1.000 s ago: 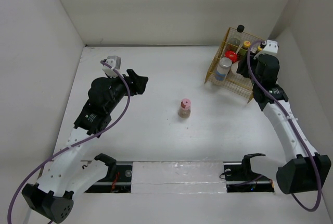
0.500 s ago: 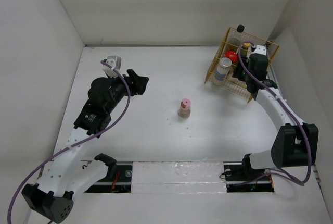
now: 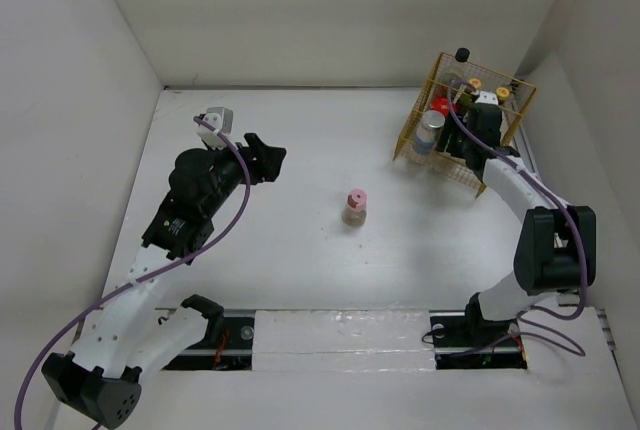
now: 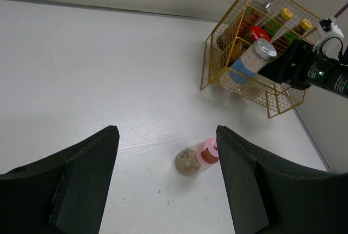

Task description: Organize the condiment bottles

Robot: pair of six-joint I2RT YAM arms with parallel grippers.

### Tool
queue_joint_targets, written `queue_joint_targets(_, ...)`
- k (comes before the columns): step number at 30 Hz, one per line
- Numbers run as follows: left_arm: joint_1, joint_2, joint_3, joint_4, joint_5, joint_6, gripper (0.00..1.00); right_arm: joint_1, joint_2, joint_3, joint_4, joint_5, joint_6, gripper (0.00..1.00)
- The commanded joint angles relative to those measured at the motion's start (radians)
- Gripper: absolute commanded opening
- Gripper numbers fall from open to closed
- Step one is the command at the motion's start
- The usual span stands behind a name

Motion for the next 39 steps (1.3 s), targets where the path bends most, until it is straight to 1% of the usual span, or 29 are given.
queue_joint_targets(1, 0.001, -0.006, 0.023, 0.036, 0.002, 0.002, 0.68, -0.008, -0.023, 0.040, 0.023, -0.017, 0.008, 0.74)
queue_joint_targets(2, 0.001, -0.006, 0.023, 0.036, 0.011, 0.002, 0.68, -0.008, -0.049, 0.040, 0.023, -0.017, 0.008, 0.82)
queue_joint_targets(5, 0.001, -0.006, 0.023, 0.036, 0.002, 0.002, 0.69, -0.008, -0.106, 0.040, 0.023, -0.003, 0.008, 0.88)
queue_joint_targets(8, 0.001, -0.006, 0.023, 0.027, 0.002, 0.002, 0.69, 0.021, -0.200, 0.020, 0.023, 0.023, 0.008, 0.88)
queue_joint_targets(9, 0.001, -0.006, 0.023, 0.027, 0.002, 0.002, 0.69, 0.032, -0.255, -0.004, 0.040, 0.032, 0.008, 0.88)
queue_joint_targets(11, 0.001, -0.006, 0.023, 0.027, 0.002, 0.002, 0.69, 0.087, -0.310, -0.033, 0.062, 0.032, 0.008, 0.86)
queue_joint_targets(12, 0.001, -0.006, 0.023, 0.027, 0.002, 0.002, 0.69, 0.110, -0.333, -0.047, 0.081, 0.032, 0.008, 0.75)
queue_joint_targets(13, 0.001, 0.004, 0.023, 0.027, 0.002, 0.002, 0.69, 0.134, -0.370, -0.085, 0.103, 0.016, 0.008, 0.60)
queue_joint_targets(14, 0.001, 0.004, 0.023, 0.027, 0.002, 0.002, 0.69, 0.162, -0.381, -0.105, 0.127, -0.044, 0.008, 0.44)
queue_joint_targets(15, 0.001, 0.004, 0.023, 0.027, 0.011, 0.002, 0.69, 0.221, -0.381, -0.121, 0.143, -0.079, -0.002, 0.31)
queue_joint_targets(16, 0.001, -0.006, 0.023, 0.027, 0.011, 0.002, 0.69, 0.252, -0.381, -0.130, 0.143, -0.116, -0.022, 0.19)
queue_joint_targets(17, 0.001, -0.006, 0.023, 0.027, 0.011, 0.002, 0.59, 0.288, -0.364, -0.130, 0.143, -0.153, -0.038, 0.18)
queue_joint_targets(18, 0.001, -0.006, 0.023, 0.027, 0.011, 0.002, 0.46, 0.356, -0.352, -0.130, 0.128, -0.232, -0.056, 0.18)
queue_joint_targets(19, 0.001, 0.004, 0.023, 0.027, 0.011, 0.002, 0.32, 0.393, -0.340, -0.130, 0.087, -0.248, -0.068, 0.25)
queue_joint_targets(20, 0.001, 0.004, 0.023, 0.027, 0.011, 0.002, 0.22, 0.427, -0.315, -0.130, 0.062, -0.257, -0.088, 0.35)
queue_joint_targets(21, 0.001, 0.004, 0.023, 0.027, 0.011, 0.002, 0.19, 0.459, -0.306, -0.130, 0.036, -0.258, -0.098, 0.48)
queue_joint_targets(22, 0.001, 0.004, 0.023, 0.027, 0.011, 0.002, 0.21, 0.511, -0.297, -0.130, 0.011, -0.258, -0.098, 0.63)
queue_joint_targets(23, 0.001, -0.006, 0.023, 0.027, 0.011, 0.002, 0.27, 0.532, -0.278, -0.130, -0.033, -0.248, -0.110, 0.85)
queue_joint_targets(24, 0.001, -0.006, 0.023, 0.027, 0.011, 0.002, 0.34, 0.550, -0.267, -0.120, -0.056, -0.248, -0.119, 0.92)
queue_joint_targets(25, 0.001, -0.006, 0.023, 0.027, 0.011, 0.002, 0.44, 0.566, -0.257, -0.120, -0.078, -0.226, -0.119, 0.97)
queue_joint_targets(26, 0.001, 0.006, 0.023, 0.027, 0.011, 0.002, 0.58, 0.587, -0.243, -0.120, -0.111, -0.225, -0.119, 1.00)
queue_joint_targets(27, 0.001, 0.006, 0.023, 0.027, 0.011, 0.002, 0.62, 0.587, -0.215, -0.109, -0.112, -0.234, -0.119, 1.00)
queue_joint_targets(29, 0.001, 0.006, 0.023, 0.027, 0.011, 0.002, 0.66, 0.624, -0.188, -0.109, -0.124, -0.245, -0.119, 1.00)
queue_joint_targets(32, 0.001, 0.006, 0.023, 0.027, 0.011, 0.002, 0.67, 0.633, -0.131, -0.090, -0.133, -0.225, -0.110, 1.00)
queue_joint_targets(34, 0.001, 0.006, 0.023, 0.027, 0.011, 0.002, 0.67, 0.642, -0.096, -0.090, -0.112, -0.225, -0.099, 0.94)
queue_joint_targets(36, 0.001, -0.005, 0.023, 0.027, 0.011, 0.002, 0.67, 0.642, -0.085, -0.081, -0.102, -0.186, -0.099, 0.93)
queue_joint_targets(37, 0.001, -0.005, 0.023, 0.027, 0.011, 0.002, 0.67, 0.651, -0.071, -0.069, -0.093, -0.167, -0.099, 0.83)
queue_joint_targets(39, 0.001, 0.004, 0.023, 0.027, 0.011, 0.002, 0.67, 0.652, -0.071, -0.069, -0.069, -0.138, -0.090, 0.78)
